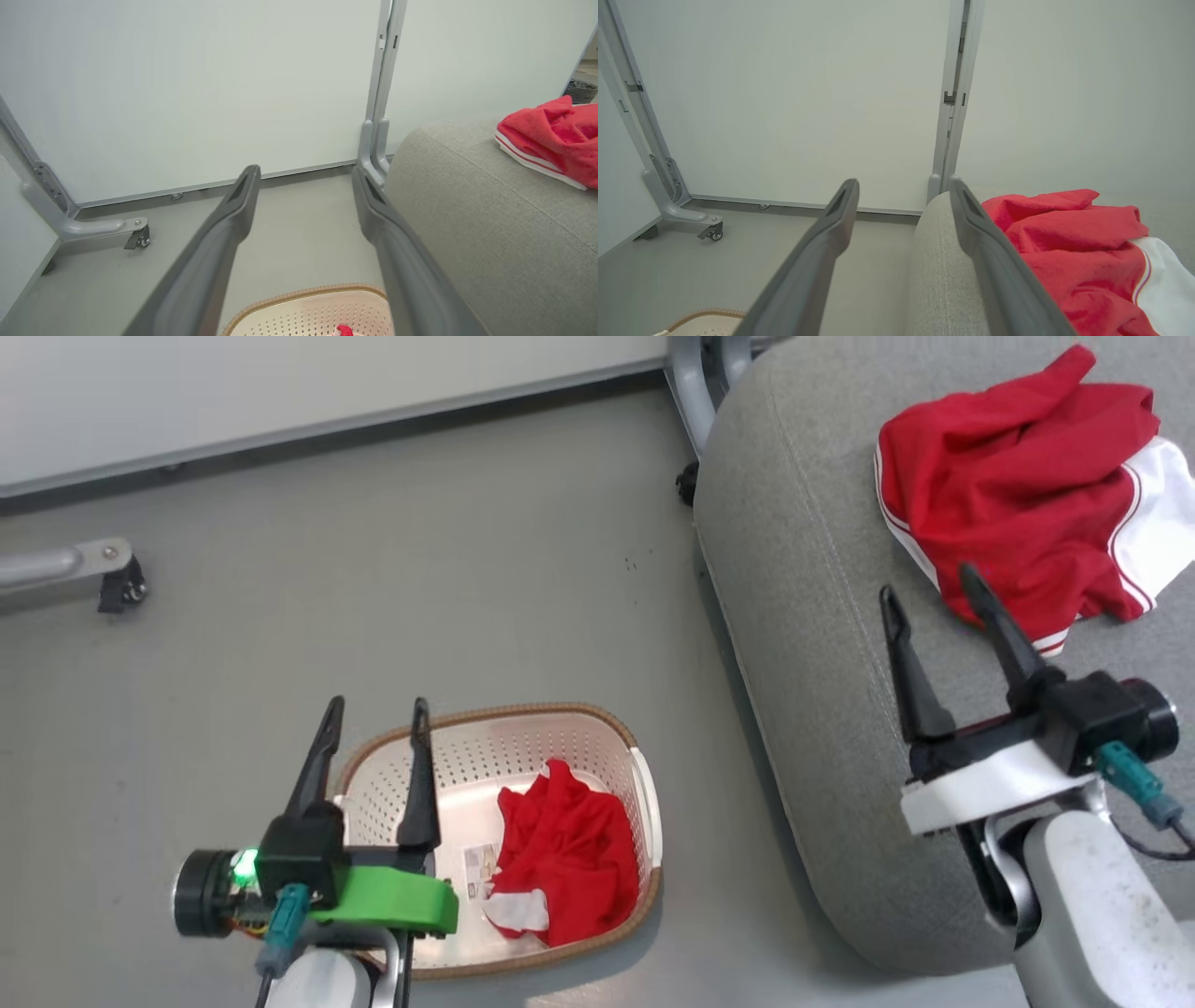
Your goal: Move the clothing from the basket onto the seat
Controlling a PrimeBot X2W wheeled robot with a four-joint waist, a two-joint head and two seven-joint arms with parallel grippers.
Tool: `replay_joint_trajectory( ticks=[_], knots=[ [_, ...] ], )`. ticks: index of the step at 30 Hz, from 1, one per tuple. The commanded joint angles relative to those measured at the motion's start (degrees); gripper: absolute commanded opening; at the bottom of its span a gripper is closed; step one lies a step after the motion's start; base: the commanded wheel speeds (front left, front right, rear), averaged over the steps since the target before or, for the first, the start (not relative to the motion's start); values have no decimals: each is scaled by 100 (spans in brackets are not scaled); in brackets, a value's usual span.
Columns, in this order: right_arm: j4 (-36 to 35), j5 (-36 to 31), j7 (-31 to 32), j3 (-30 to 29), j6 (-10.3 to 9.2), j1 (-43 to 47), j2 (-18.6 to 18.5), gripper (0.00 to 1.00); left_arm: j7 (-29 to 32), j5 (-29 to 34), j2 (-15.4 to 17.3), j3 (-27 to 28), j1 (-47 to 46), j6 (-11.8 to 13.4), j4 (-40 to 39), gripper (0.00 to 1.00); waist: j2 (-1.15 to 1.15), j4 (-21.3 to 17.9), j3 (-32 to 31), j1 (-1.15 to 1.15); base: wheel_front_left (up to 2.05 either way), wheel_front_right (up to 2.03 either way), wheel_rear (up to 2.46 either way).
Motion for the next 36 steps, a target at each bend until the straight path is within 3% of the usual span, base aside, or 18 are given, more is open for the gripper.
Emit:
replay_joint_trajectory(
  ticks=[1, 5, 15, 36],
  knots=[
    [-41, -102, -17, 64, -4, 263, 15, 100, -2, 87, -68, 147, 236, 37, -66, 100, 0, 244, -545, 0, 0, 0, 0],
    [-231, -321, -17, 179, -4, 644, 137, 100, -2, 262, -216, 517, 655, -65, -299, 100, 0, 202, -784, 0, 0, 0, 0],
    [-464, -77, -16, -54, -4, 1686, 538, 100, -2, 455, -448, 974, 1544, -450, -683, 100, 0, 209, -1196, 0, 0, 0, 0],
    [-422, -36, -17, 20, -4, 1963, 545, 100, -2, 551, -478, 906, 1553, -447, -630, 100, 0, 373, -1405, 0, 0, 0, 0]
  ],
)
